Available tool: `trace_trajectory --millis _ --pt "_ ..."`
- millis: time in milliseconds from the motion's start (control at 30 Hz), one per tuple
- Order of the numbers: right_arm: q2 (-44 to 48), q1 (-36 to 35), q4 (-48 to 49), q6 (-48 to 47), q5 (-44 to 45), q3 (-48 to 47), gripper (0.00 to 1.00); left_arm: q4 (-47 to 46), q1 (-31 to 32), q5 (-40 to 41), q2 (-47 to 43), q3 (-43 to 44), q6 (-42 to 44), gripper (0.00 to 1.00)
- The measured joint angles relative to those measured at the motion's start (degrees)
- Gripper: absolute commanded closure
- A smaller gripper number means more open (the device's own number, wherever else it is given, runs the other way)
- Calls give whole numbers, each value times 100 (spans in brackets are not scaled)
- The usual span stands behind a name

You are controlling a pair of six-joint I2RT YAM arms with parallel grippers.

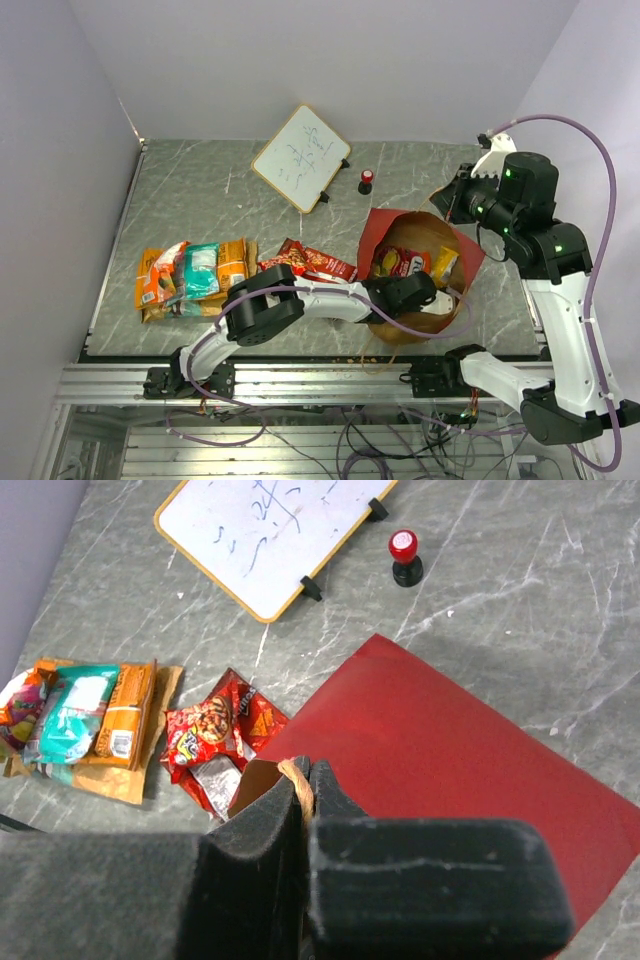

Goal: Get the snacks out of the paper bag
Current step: Take out the snack from the paper bag.

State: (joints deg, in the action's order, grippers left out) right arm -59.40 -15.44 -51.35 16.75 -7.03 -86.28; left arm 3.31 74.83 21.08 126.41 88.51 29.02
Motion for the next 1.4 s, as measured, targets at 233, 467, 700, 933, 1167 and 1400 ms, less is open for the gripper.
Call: trace_trajectory --millis 233,467,700,933,1167,1400 --pt "-20 0 -61 -35 -87 -125 100 -63 0 195 4 105 -90 93" --pt "46 0 -37 -96 -118 -114 100 122 -2 140 -518 48 -498 93" --pt "55 0 59 -129 -114 -94 100 317 9 -101 -1978 -455 -1268 93" --pt "251 0 210 -107 -114 234 100 623 101 -721 -3250 -857 -2212 93" --pt "240 0 297 -118 -107 372 100 968 114 -887 -4059 -811 -3281 93" --pt "24 0 389 -264 15 273 100 1624 114 -667 -4218 -468 -3993 93"
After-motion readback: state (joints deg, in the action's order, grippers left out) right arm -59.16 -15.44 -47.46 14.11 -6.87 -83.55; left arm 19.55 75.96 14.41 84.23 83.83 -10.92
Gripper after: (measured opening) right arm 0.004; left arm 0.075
